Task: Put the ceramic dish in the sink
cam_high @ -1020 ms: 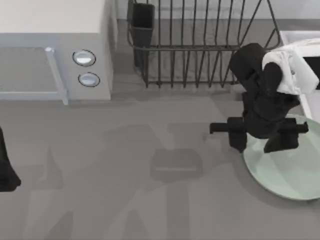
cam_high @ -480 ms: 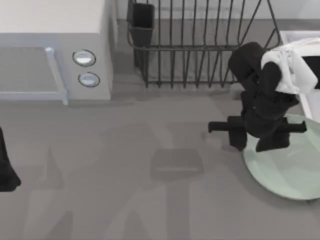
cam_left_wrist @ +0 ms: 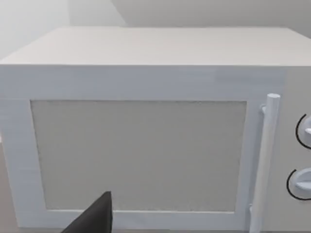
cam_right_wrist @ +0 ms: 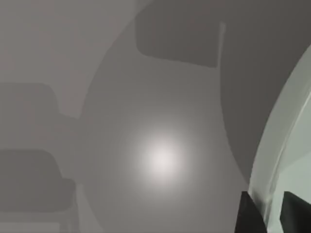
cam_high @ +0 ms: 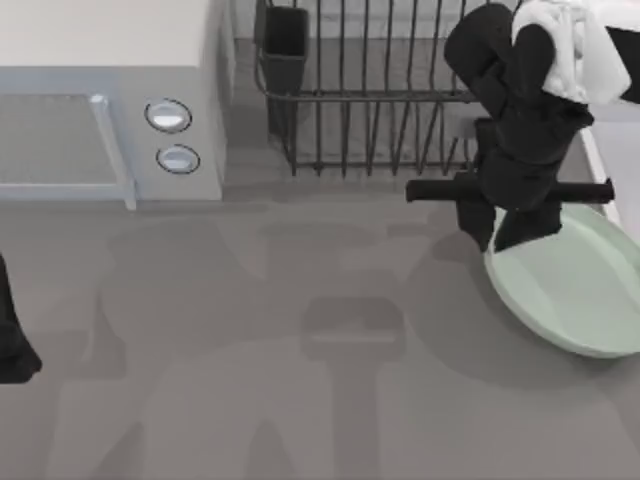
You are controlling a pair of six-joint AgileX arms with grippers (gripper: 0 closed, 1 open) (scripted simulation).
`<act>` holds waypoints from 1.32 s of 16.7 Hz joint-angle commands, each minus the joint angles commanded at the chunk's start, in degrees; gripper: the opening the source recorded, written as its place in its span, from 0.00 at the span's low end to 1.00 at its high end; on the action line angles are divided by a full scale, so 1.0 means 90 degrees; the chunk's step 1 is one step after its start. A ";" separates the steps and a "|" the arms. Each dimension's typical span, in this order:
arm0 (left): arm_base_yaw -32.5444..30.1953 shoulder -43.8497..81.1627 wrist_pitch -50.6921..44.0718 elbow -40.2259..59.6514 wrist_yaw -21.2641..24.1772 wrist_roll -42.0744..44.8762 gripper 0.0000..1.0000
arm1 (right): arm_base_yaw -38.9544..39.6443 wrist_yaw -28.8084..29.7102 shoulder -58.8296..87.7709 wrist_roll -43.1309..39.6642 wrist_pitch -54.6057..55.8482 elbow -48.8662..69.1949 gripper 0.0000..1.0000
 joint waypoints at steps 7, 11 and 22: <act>0.0000 0.0000 0.0000 0.0000 0.0000 0.0000 1.00 | -0.0039 -0.0002 0.0113 -0.0037 -0.3608 0.3837 0.00; 0.0000 0.0000 0.0000 0.0000 0.0000 0.0000 1.00 | -0.0076 -0.0003 0.0054 -0.0075 -0.4695 0.4936 0.00; 0.0000 0.0000 0.0000 0.0000 0.0000 0.0000 1.00 | -0.0705 -0.0008 0.0791 -0.0730 -0.4813 0.5774 0.00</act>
